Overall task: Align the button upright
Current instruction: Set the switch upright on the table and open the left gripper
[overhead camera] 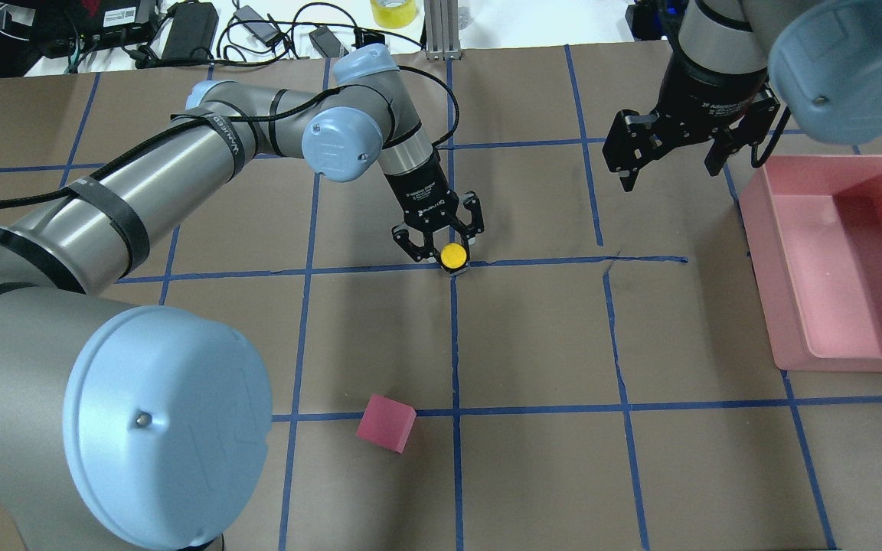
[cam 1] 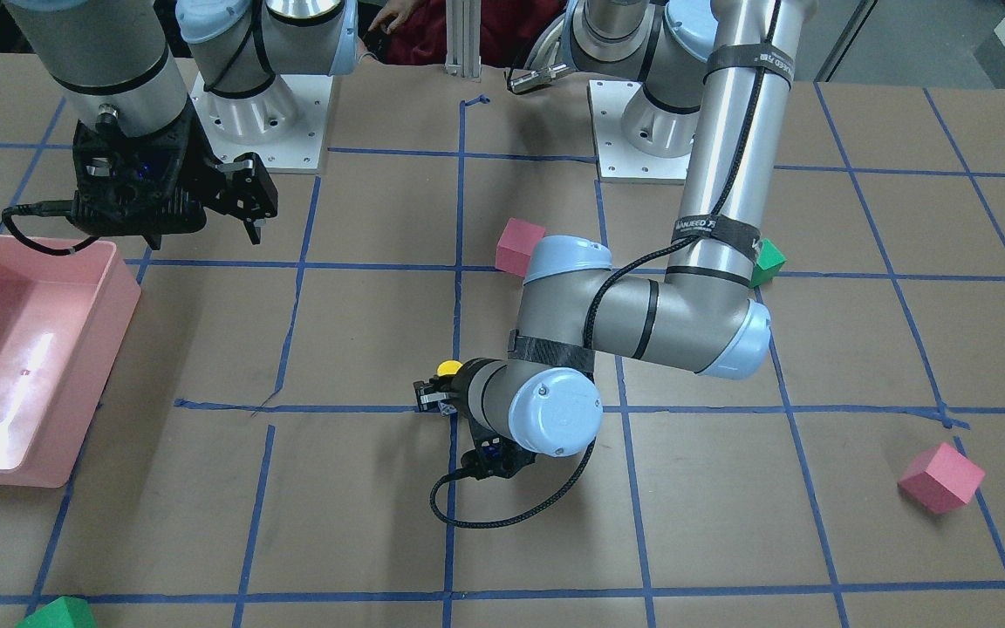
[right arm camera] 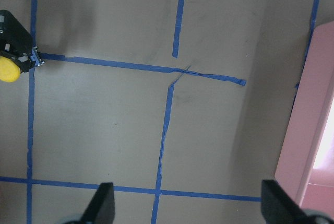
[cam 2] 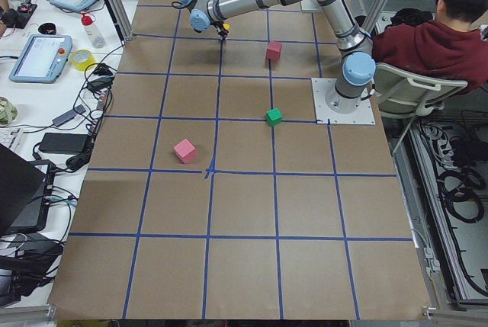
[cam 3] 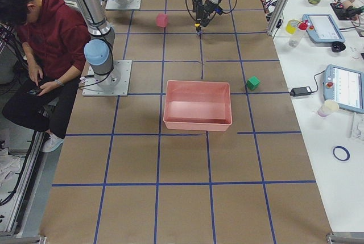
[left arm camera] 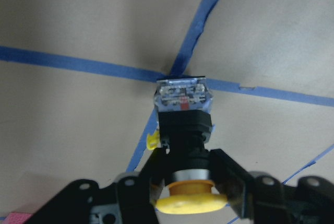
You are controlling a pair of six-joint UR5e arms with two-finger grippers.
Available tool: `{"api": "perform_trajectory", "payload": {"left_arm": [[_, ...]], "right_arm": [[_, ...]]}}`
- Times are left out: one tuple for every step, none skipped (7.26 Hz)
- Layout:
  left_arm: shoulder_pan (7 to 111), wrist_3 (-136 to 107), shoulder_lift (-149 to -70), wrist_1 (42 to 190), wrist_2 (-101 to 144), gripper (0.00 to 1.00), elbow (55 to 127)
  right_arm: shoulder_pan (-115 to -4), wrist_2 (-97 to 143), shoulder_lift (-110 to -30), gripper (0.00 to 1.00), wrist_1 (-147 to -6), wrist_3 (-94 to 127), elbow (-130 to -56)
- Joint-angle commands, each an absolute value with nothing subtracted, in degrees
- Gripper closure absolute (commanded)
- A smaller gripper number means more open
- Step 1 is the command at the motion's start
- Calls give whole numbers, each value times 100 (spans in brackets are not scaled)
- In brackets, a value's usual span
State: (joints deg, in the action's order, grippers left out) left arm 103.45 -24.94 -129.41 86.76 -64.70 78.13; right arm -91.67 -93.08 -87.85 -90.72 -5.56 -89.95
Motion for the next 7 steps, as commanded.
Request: {"api": "perform_trajectory", "payload": {"left_arm": [[10345,-2461,-13008,8657,-6442,57,7787],[10345,-2496,-13008,8631,-6434,36,7761],[10345,-2557,-12990,8605,-6425,12,7743],[10258,-2566,-12903,8604,-6434,8,7726],[10135,-2566,-12841,8604,-6451,5,7717],[10064,-2549,-12658,8596,-6512,4,7717],[9959,-2488,-12360,8587,-6817,2,7725]], "right_arm": [[-9167,-9308,-8780,0,-9053,-554,-9000],[-9167,-9308,-8780,0,-9061,-554,-9000],[-9167,-9308,-8780,0,-9053,-606,-9000],[-9167,-9308,-8789,0,-9079,-606,-9000],[-9167,-9308,-8789,0,-9070,-606,-9000],[-9167,-9308,-8789,0,-9079,-606,-9000],[-9167,-9308,-8780,0,-9070,-606,-9000]]}}
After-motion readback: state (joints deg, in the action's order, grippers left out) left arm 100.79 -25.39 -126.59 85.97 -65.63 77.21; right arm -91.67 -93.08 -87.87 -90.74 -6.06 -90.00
